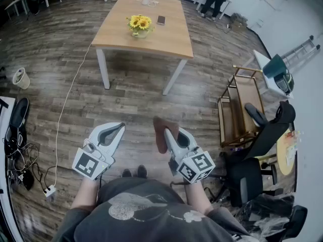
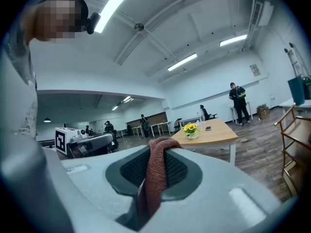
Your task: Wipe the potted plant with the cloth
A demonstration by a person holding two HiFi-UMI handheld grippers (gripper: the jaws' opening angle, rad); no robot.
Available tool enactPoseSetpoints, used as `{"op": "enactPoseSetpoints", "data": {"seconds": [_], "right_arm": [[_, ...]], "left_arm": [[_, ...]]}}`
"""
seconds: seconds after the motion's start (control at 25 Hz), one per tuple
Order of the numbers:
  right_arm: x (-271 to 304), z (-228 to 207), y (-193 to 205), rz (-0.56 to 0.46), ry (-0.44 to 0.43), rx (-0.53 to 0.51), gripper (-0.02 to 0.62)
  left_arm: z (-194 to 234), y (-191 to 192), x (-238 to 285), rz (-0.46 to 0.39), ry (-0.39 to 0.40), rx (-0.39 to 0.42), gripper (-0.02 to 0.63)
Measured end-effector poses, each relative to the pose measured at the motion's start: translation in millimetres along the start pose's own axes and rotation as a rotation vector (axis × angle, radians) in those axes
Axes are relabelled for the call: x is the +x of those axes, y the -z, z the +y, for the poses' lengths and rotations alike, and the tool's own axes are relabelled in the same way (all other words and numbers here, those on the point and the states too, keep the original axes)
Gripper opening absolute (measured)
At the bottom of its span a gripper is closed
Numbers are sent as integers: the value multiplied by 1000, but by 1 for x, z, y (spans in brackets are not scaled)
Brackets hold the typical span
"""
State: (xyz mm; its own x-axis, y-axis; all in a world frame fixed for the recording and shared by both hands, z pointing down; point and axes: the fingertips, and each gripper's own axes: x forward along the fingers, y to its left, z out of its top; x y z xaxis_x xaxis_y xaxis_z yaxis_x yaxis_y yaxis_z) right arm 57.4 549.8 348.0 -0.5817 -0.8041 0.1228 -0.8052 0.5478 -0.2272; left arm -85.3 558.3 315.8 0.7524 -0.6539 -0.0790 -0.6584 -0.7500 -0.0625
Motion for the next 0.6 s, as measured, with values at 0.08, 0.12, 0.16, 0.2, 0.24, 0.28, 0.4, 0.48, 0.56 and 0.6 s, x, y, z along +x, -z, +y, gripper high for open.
{"op": "enactPoseSetpoints", "data": {"seconds": [0.08, 0.12, 0.16, 0.2, 0.24, 0.28, 0.4, 0.48, 0.56, 0.6], "right_arm": [[4, 2, 3, 11, -11, 4, 43], [6, 4, 5, 15, -18, 4, 43], [8, 8, 5, 17, -28, -1, 43], [10, 13, 5, 18, -37, -9, 43], [12, 18, 4, 18, -46, -21, 43], [13, 22, 3, 18, -52, -33, 43], [18, 27, 2, 19, -56, -52, 43], [20, 26, 5, 26, -51, -49, 43], [21, 23, 11, 36, -38, -38, 43], [21, 21, 13, 40, -31, -33, 43]], "left_arm": [[0, 2, 1, 5, -5, -9, 18], [-1, 3, 1, 8, -7, -13, 18], [-1, 4, 1, 13, -7, -15, 18], [-1, 4, 0, 16, -7, -16, 18], [-1, 5, 0, 17, -6, -15, 18], [-1, 4, 0, 16, -5, -13, 18], [3, 0, -1, 8, 1, -8, 18], [7, 1, -2, 10, 4, -8, 18], [10, 3, -2, 19, -1, -13, 18], [12, 3, -3, 25, -8, -18, 18]]}}
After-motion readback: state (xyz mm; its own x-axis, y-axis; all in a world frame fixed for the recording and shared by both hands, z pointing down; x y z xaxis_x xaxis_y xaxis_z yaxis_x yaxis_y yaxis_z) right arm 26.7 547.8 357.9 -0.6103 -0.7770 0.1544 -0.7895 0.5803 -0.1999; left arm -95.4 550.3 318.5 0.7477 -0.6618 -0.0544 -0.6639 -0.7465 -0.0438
